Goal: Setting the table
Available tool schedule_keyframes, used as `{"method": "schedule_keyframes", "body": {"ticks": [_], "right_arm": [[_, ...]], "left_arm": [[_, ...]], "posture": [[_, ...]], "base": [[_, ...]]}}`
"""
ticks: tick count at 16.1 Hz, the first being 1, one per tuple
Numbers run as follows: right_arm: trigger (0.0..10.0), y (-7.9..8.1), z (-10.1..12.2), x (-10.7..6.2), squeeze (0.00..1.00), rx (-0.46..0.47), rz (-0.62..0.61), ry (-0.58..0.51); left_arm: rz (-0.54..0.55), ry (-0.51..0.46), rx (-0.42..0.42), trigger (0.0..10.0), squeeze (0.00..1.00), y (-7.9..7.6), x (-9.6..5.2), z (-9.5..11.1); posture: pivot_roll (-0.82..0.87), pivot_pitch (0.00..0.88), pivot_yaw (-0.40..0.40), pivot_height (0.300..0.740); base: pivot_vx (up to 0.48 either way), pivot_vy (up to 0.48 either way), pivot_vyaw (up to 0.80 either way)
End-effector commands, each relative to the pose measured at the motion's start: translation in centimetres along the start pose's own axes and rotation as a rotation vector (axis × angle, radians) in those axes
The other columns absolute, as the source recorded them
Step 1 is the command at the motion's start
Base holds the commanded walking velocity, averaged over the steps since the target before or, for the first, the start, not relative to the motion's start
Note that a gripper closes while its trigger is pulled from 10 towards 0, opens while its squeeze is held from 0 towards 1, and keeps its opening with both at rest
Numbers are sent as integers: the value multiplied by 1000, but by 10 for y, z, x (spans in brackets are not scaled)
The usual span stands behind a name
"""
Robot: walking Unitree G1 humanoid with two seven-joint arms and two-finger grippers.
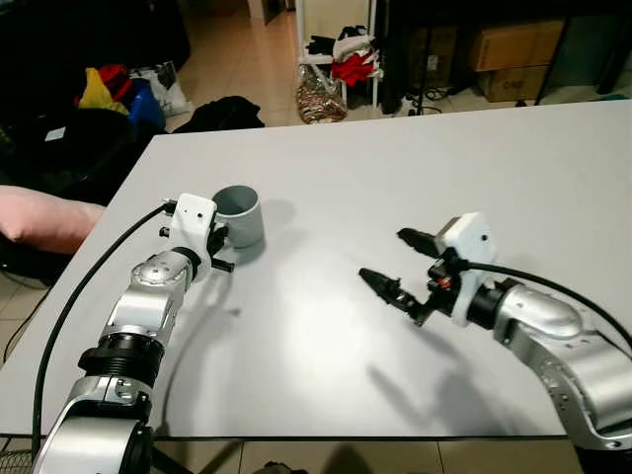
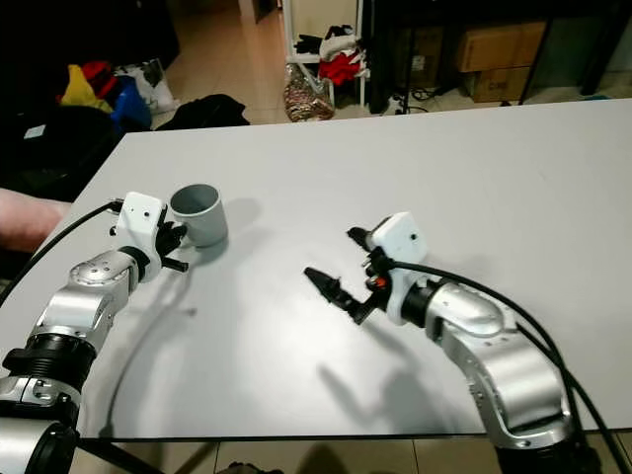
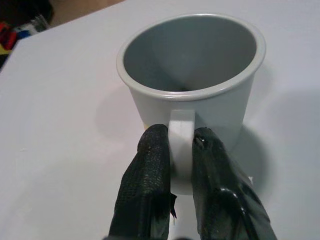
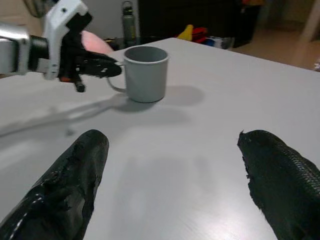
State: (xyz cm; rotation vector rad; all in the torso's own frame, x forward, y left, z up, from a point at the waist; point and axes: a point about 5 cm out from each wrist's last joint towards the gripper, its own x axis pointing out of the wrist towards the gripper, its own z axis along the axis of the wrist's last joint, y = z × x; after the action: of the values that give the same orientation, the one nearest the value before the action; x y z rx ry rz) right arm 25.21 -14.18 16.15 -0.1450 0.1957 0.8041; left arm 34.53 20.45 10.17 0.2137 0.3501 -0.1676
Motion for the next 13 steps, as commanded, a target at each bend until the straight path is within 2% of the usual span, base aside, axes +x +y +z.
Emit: {"method": "schedule_keyframes", "body": {"ticks": [1,6,8,12,13], "right_arm": [[10000,4,3,2,0,0,26,-8],[10000,8,3,6,0,10,60,-13],[10000,10,3,7,0,16,103,-16],[10000,17,3,4,0,13,185,-1],[10000,17,2,3,0,12,194,1]], "left_arm": [[38,-1,5,10000,0,9,-1,0],[70,9,-9,10000,0,17,-1,-11],[35,-3,-35,10000,0,13,0,-11],[-10,10,-25,10000,0,10,3,-12],[-23,16,-21,10000,490,9,3,-14]], "posture": [[-177,0,151,740],[-160,0,144,740],[-159,0,144,740],[-155,0,144,740],[-154,0,144,740]], "base": [[0,0,0],[0,0,0],[0,0,0],[0,0,0],[0,0,0]]}}
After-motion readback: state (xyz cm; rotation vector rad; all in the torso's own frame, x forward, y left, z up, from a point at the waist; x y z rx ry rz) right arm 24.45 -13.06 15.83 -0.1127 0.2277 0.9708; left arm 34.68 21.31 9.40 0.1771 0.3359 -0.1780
